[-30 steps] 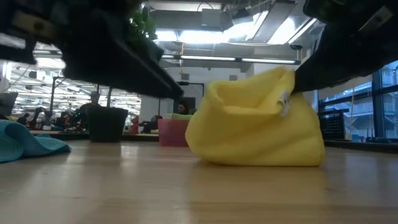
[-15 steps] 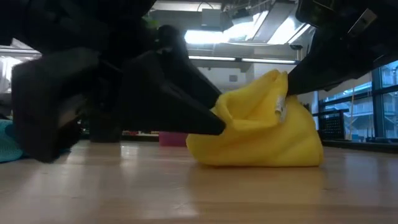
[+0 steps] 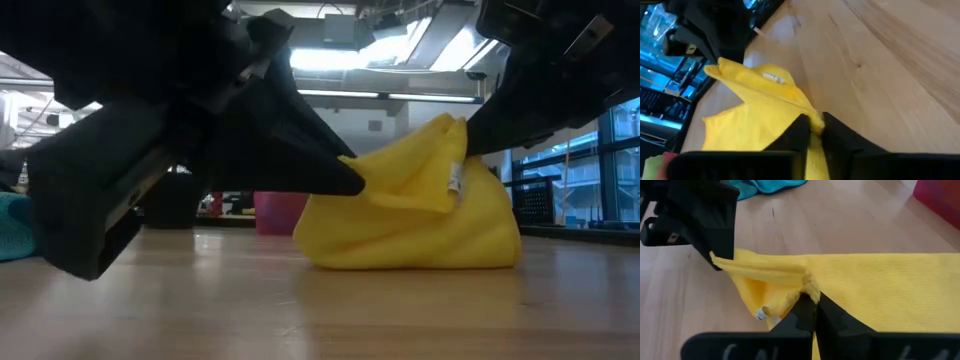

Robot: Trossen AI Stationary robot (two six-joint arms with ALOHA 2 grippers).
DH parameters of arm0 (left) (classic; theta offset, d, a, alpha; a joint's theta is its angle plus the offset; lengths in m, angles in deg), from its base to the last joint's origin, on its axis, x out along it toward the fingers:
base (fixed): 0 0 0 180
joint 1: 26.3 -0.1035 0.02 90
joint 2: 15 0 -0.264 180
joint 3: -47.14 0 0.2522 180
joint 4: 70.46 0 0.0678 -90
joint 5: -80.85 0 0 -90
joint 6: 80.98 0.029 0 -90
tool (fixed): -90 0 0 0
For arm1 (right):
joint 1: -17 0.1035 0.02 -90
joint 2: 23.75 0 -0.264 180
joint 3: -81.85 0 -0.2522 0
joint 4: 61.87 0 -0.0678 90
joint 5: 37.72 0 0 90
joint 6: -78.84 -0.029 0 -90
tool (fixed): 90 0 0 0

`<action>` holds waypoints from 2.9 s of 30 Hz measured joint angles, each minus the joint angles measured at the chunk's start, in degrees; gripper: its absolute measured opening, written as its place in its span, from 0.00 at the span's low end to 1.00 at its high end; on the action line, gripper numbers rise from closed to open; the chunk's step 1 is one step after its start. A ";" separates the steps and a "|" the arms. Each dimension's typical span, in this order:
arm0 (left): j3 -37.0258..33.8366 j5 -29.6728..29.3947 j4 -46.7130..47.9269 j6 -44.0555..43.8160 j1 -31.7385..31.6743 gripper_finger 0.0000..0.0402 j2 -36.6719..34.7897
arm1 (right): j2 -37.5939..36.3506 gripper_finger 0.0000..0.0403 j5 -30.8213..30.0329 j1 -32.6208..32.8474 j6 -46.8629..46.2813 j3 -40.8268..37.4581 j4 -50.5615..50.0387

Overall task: Roll microfiber towels into tight, uniform cylinder then place into a basket
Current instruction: Fold the yellow towel

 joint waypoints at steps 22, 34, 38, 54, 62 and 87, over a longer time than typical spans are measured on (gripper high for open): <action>0.11 7.32 6.45 -13.58 4.17 0.00 -14.75 | 0.02 0.01 18.87 11.02 6.75 5.25 8.08; -0.16 26.95 16.03 -18.31 -14.86 0.00 -17.12 | -2.64 0.01 1.37 9.15 -17.00 6.27 -23.90; -0.17 29.24 16.69 -16.35 -20.69 0.00 -17.11 | -3.32 0.01 -2.97 9.17 -22.14 6.31 -32.23; -0.11 44.48 12.26 -15.25 -36.73 0.00 -6.92 | -3.26 0.01 -0.99 -0.62 -26.78 -5.64 -25.46; -0.27 43.20 11.21 -15.25 -37.99 0.10 -5.17 | -3.15 0.16 0.70 -2.07 -27.02 -9.77 -21.02; 11.09 35.21 17.55 -18.53 -33.10 0.31 -7.48 | -8.39 0.28 -0.29 0.37 -16.02 -2.54 -29.15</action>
